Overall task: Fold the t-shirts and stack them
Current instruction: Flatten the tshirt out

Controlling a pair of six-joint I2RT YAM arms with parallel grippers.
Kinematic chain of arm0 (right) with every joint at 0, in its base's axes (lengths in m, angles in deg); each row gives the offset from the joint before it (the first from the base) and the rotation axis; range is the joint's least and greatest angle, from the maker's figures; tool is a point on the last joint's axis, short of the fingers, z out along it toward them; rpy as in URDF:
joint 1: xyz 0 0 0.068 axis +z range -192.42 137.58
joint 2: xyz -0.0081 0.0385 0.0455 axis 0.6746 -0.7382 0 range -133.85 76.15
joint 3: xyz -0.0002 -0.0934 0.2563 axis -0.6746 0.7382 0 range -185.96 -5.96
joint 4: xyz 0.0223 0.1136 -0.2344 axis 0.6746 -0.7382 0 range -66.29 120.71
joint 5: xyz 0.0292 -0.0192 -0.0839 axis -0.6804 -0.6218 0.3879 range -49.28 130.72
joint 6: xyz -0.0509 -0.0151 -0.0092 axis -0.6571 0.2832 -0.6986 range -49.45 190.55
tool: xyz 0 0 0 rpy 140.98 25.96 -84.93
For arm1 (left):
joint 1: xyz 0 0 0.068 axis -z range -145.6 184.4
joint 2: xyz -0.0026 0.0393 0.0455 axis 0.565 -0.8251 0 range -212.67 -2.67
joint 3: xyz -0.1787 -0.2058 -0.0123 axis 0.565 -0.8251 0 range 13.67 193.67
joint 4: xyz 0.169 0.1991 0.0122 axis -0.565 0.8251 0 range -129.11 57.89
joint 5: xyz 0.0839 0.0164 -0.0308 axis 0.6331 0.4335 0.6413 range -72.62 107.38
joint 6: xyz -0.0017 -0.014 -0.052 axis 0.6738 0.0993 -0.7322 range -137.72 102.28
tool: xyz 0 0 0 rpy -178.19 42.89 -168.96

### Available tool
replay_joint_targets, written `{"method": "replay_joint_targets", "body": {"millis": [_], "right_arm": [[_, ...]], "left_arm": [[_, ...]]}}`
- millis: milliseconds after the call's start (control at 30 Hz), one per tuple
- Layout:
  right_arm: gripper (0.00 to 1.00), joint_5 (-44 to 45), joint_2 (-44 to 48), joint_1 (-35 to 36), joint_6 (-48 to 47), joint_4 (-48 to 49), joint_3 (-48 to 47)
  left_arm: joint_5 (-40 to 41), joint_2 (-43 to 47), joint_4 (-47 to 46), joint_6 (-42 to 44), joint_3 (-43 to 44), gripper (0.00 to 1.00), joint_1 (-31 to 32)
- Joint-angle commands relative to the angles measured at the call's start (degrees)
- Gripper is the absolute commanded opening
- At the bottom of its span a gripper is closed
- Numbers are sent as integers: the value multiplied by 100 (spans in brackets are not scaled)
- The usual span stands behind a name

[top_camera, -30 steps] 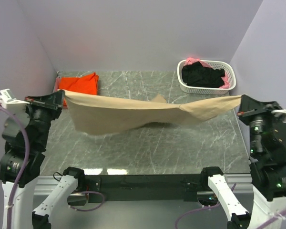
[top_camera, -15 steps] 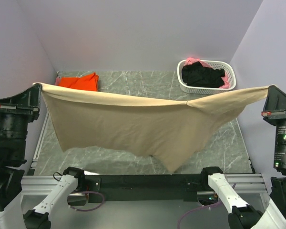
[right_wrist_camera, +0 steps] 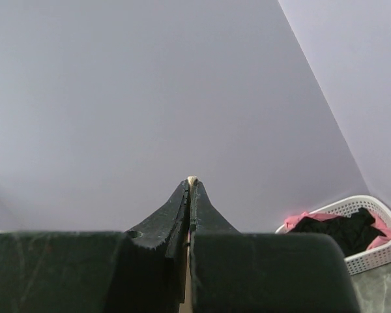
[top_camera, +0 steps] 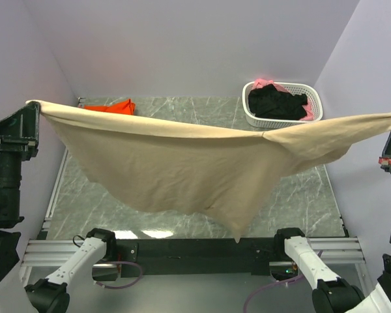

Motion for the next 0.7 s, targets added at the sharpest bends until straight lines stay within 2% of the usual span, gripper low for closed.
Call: {"method": "replay_joint_targets", "body": {"millis": [0,167,400,533,633,667], "right_arm": [[0,142,-115,-28,-330,573,346],[0,-26,-379,-28,-567,1354,1162],[0,-325,-976,-28,-813,2155,1683],[0,-395,-1582,-28,-875,2505,1464],[0,-639,-2320,-19,-787,2760,938],[0,-711,-2522,-19,-761,2840,553]], "left_arm": [[256,-177,-422,169,-154,1,-8],[555,-562,-686,169,-637,1,-8],[916,-1415,-1038,362,-691,1,-8],[977,-2047,-1353,625,-367,1,-16],[890,-2837,-1530,941,361,1,-25],[846,-3301,-1513,1012,947,1,-34]]}}
